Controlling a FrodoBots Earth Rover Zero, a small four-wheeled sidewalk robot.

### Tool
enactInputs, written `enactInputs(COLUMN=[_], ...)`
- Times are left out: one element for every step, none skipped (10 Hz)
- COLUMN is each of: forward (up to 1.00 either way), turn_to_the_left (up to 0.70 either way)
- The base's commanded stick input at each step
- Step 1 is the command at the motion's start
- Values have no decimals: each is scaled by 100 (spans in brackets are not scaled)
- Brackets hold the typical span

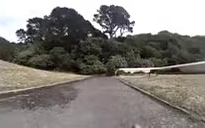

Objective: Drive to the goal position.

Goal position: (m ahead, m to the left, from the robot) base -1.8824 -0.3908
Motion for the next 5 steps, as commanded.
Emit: enactInputs(forward=[-30,-30,-30,-30,-30], turn_to_the_left=[0,0,0,0,-14])
